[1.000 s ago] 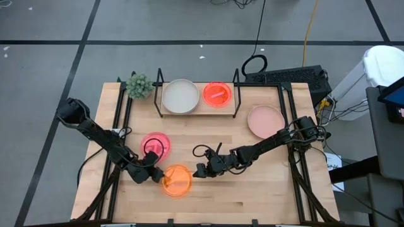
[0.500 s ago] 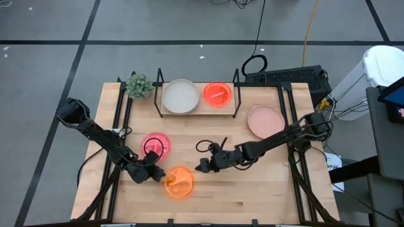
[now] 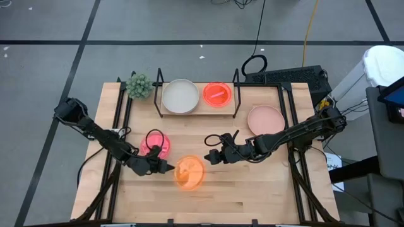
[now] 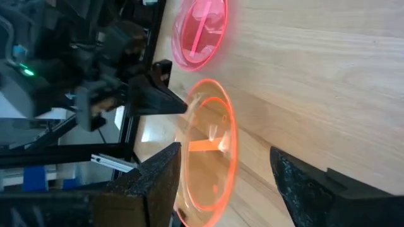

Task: Place and stack plates onto a shelf
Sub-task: Stack the orange transparent plate on the pink transparent plate on the shelf

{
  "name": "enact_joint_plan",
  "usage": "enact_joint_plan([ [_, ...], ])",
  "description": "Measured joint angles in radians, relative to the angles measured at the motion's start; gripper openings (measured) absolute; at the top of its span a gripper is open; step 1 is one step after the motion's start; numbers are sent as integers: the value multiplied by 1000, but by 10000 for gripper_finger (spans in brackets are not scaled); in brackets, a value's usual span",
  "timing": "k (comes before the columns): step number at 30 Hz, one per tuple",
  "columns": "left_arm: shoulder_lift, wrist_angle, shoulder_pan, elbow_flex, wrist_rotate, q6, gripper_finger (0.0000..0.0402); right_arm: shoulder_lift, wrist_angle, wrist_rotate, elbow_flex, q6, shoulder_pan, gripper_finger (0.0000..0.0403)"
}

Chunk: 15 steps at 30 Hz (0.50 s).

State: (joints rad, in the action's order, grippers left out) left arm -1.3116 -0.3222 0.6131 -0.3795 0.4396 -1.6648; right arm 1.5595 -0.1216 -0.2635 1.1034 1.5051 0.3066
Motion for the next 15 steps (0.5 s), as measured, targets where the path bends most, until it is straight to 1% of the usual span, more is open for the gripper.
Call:
enact_joint_plan([
  [3, 31, -1, -46, -24, -3, 52, 1, -1, -25, 4, 0, 0, 3, 209],
  [6, 57, 32, -96, -53, -31, 111, 0, -3, -29, 4, 0, 0, 9, 193],
  [13, 72, 284, -186, -161, -141, 220, 0, -3, -35, 5, 0, -19, 10, 155],
  [15, 73, 303, -205, -179, -155, 250, 0, -2, -53, 6, 0, -30, 10, 147],
])
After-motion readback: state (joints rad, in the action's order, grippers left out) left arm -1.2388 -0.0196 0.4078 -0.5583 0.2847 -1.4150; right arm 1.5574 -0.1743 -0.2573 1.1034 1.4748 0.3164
